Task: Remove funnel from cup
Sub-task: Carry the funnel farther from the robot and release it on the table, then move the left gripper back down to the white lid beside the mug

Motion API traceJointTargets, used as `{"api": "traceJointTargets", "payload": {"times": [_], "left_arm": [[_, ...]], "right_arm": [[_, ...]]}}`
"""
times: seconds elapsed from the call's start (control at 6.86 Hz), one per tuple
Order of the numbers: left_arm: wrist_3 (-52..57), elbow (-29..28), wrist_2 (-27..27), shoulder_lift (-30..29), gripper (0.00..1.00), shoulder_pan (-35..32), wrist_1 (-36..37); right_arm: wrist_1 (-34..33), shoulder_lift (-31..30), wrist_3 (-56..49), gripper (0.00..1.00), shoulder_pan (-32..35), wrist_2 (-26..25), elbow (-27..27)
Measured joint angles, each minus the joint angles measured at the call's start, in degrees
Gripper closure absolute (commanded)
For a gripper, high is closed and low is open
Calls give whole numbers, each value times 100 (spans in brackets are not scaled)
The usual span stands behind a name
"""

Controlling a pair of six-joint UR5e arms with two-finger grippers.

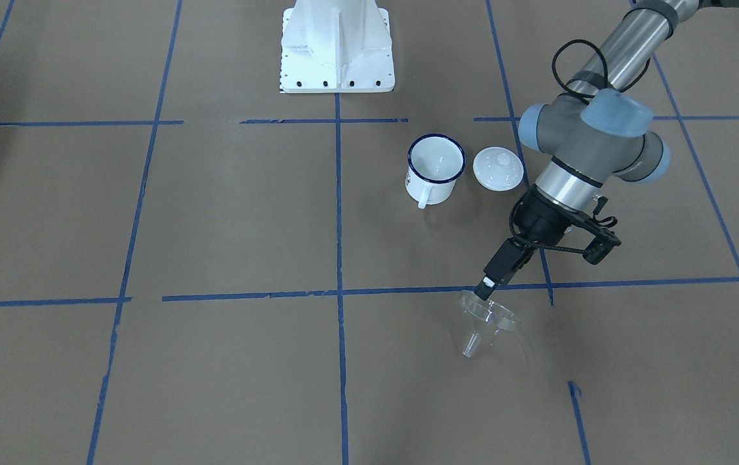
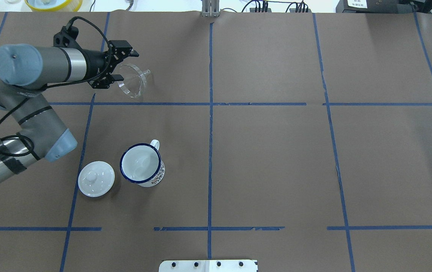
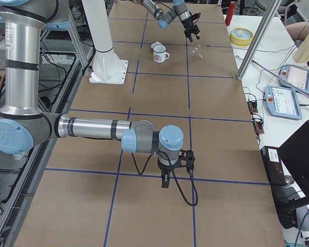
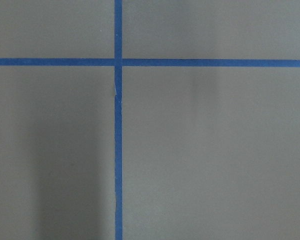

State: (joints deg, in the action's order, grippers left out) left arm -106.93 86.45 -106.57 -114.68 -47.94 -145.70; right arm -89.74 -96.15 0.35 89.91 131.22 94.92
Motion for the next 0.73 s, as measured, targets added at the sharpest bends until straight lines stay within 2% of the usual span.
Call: {"api": "traceJointTargets", "payload": {"times": [0.29, 0.44, 0.73], "left_arm": [[720, 1447, -670, 1063, 1, -193, 932], [978, 1963, -803, 1665, 1, -251, 1182], [1383, 2479, -857, 2319, 1, -242, 1985]], "right_arm": [[0, 0, 0, 0, 0, 0, 0], [0, 0, 0, 0, 0, 0, 0], [0, 0, 0, 0, 0, 0, 0]]}}
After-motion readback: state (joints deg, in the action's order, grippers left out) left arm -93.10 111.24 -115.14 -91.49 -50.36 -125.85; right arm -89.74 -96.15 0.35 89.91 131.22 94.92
